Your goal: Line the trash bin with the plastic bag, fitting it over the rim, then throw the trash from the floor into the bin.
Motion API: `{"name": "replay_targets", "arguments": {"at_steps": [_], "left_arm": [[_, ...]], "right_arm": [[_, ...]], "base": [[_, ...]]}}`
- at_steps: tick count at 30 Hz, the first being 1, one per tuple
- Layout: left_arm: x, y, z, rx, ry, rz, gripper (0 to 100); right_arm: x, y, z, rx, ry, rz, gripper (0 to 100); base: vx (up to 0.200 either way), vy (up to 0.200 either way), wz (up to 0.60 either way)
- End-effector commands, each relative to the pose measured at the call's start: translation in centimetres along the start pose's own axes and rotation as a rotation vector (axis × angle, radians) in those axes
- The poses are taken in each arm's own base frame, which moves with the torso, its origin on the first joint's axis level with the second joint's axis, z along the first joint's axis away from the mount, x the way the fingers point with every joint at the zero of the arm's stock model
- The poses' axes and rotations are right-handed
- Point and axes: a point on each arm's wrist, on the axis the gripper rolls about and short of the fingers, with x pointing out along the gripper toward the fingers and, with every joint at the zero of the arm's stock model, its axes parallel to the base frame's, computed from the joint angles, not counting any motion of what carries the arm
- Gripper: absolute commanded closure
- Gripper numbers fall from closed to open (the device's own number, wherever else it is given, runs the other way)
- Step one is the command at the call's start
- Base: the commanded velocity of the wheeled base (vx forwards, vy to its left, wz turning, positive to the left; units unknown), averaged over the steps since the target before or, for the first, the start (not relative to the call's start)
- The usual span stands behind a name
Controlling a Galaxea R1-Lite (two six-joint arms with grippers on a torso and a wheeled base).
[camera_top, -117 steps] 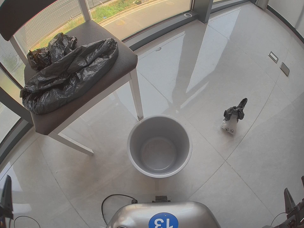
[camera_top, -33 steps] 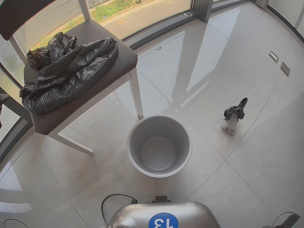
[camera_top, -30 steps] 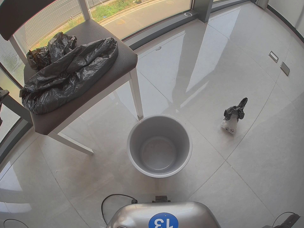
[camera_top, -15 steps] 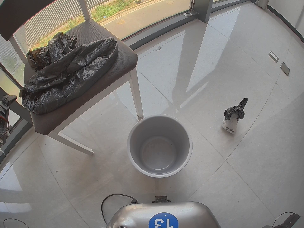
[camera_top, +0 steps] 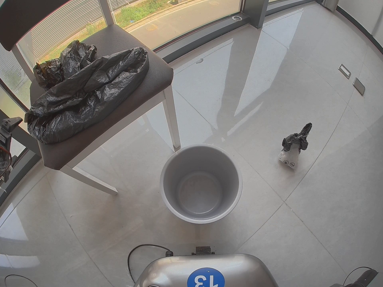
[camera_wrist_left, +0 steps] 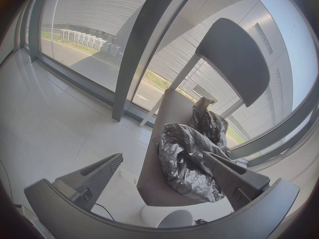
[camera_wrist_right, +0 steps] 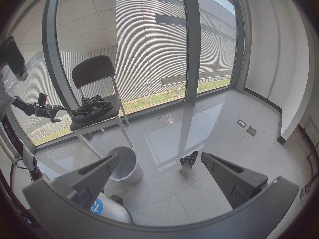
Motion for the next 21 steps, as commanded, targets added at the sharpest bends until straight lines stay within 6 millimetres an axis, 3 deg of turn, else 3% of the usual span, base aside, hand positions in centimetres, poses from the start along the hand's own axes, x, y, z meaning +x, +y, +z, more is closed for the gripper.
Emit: {"name": "replay_targets", "arguments": {"at_steps": [1, 3, 14, 21], "left_arm": [[-4.8, -0.3, -0.6, 0.025, -0.031, -0.098, 0], [-5.4, -0.2, -0.9, 0.048, -0.014, -0.096, 0], [-7.6, 1.5, -2.1, 0.555, -0.004, 0.005, 0], [-6.3, 1.8, -2.2, 0.583, 0.027, 0.065, 0]], "right_arm": [[-0.2, 0.0, 0.0, -0.003, -0.009, 0.001, 0], [-0.2, 0.0, 0.1, -0.004, -0.011, 0.001, 0], [0.0, 0.1, -0.4, -0.06, 0.013, 0.005, 0], [0.1, 0.1, -0.5, -0.061, 0.019, 0.008, 0]], "base": [[0.0, 0.0, 0.0], [0.0, 0.0, 0.0], [0.0, 0.0, 0.0], [0.0, 0.0, 0.0]]}}
